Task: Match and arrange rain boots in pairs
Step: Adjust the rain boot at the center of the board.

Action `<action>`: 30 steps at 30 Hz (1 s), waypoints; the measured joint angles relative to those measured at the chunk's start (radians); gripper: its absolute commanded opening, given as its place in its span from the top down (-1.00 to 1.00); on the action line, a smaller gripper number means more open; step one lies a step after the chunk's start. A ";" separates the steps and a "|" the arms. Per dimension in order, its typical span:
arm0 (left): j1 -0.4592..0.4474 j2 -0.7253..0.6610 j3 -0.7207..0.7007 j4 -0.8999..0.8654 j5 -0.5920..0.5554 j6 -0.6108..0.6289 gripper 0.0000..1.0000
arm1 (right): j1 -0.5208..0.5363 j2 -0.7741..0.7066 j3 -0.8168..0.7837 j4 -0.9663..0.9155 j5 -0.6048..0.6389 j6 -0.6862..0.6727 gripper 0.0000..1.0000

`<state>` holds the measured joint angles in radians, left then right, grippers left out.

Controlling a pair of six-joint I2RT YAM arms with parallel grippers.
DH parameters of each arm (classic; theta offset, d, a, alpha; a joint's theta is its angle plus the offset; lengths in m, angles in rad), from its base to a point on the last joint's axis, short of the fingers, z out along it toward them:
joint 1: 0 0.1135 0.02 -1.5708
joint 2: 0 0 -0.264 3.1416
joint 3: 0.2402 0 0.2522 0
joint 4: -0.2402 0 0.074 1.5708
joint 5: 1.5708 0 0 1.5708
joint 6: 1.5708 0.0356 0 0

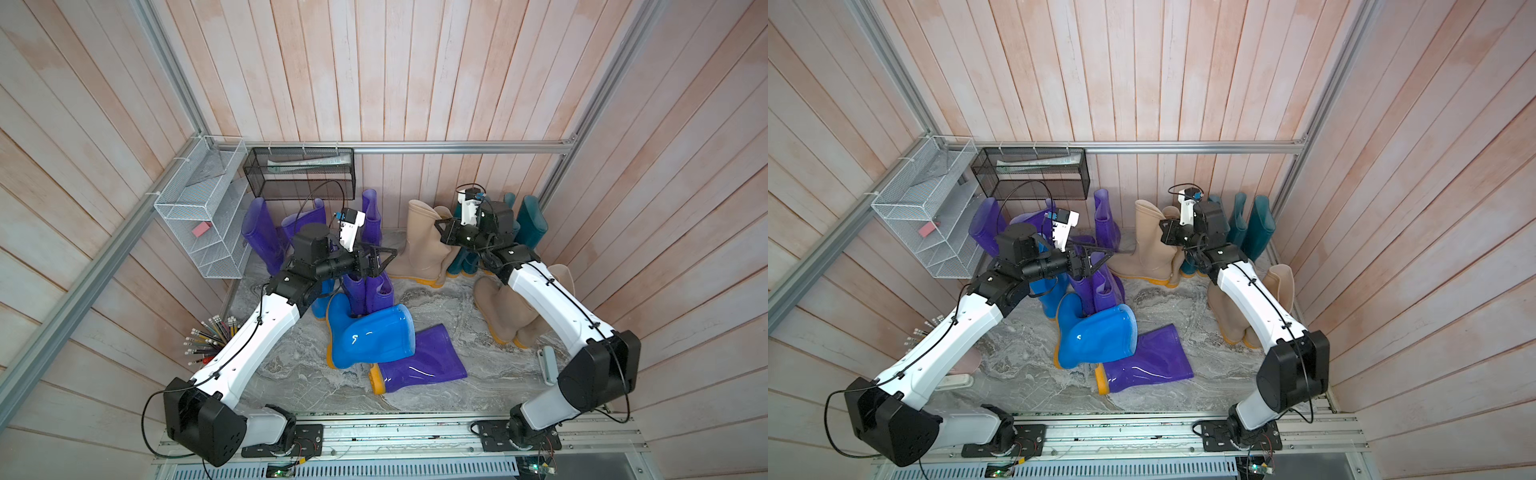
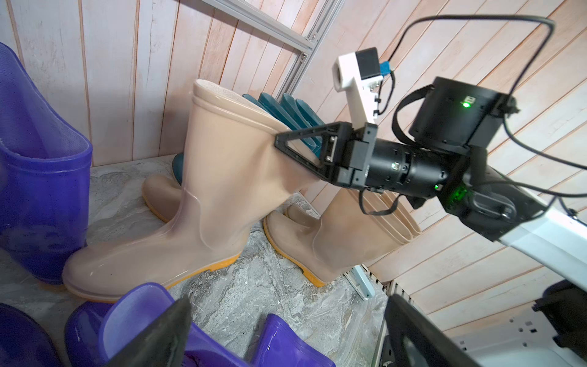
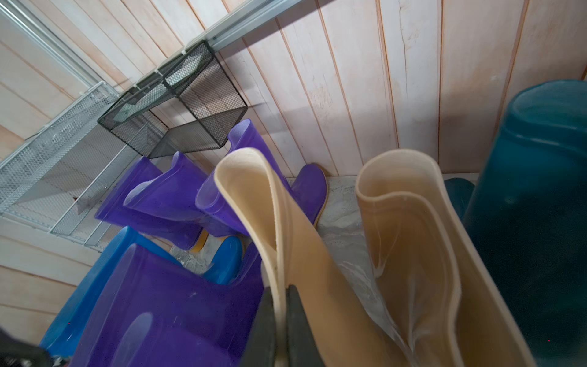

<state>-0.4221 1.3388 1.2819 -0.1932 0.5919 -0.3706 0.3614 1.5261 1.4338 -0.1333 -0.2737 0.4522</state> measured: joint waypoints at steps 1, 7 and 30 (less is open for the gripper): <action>0.001 0.000 0.000 0.000 0.003 0.000 -0.95 | 0.000 -0.021 -0.011 -0.005 -0.006 0.000 1.00; 0.002 0.001 0.000 0.008 0.006 -0.013 -0.95 | 0.005 -0.126 -0.074 -0.018 -0.032 0.000 1.00; 0.002 0.003 0.000 0.022 0.011 -0.026 -0.95 | 0.018 -0.032 -0.215 0.219 0.085 0.257 1.00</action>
<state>-0.4206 1.3418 1.2816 -0.1711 0.6033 -0.3965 0.3794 1.4940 1.2190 0.0860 -0.1890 0.7097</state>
